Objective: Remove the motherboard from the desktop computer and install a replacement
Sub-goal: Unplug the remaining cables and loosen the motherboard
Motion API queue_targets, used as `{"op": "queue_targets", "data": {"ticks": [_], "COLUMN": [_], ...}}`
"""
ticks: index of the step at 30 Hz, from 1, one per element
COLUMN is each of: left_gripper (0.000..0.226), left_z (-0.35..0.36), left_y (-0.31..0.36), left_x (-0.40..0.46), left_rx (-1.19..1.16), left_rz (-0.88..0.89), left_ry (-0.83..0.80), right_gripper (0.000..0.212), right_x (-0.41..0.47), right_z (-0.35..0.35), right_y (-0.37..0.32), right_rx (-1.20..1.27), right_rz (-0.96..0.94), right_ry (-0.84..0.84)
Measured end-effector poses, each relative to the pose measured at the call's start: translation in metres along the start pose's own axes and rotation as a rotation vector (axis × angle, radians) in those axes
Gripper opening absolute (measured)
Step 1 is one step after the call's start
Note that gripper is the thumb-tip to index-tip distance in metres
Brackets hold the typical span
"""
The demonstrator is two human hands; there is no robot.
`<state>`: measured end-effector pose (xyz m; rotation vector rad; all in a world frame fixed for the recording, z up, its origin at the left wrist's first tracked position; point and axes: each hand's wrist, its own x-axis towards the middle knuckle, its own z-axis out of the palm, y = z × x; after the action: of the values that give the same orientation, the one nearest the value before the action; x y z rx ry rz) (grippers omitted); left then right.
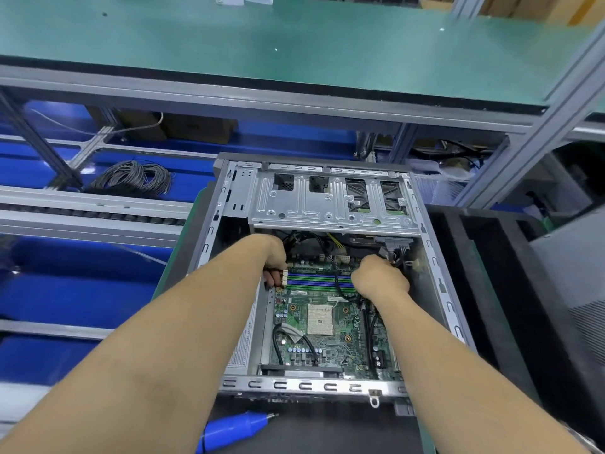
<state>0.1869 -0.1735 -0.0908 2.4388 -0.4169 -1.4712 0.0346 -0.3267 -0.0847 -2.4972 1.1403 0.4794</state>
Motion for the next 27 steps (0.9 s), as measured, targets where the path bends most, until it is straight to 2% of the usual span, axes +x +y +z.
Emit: {"op": "queue_targets", "data": {"ticks": [8,13,15,27], "left_gripper": [0.041,0.038,0.044,0.041], "left_z": [-0.001,-0.003,-0.002,-0.002], "left_y": [-0.001,0.003,0.004,0.007], "left_x": [0.008,0.011,0.011,0.009], "left_rx": [0.093,0.06,0.032,0.026], "left_rz": [-0.066,-0.125,-0.123,-0.059], "left_ry": [-0.049,-0.063,-0.067,0.002], "right_gripper": [0.028,0.03,0.03,0.033], "right_x": [-0.001,0.001,0.001,-0.002], "right_z": [0.002,0.004,0.004,0.003], "right_y": [0.001,0.002,0.003,0.002], "right_rx": [-0.036,-0.008,-0.008,-0.047], "right_rz": [-0.001,-0.001,-0.002,-0.027], "right_ry": [0.034,0.037,0.045,0.034]}}
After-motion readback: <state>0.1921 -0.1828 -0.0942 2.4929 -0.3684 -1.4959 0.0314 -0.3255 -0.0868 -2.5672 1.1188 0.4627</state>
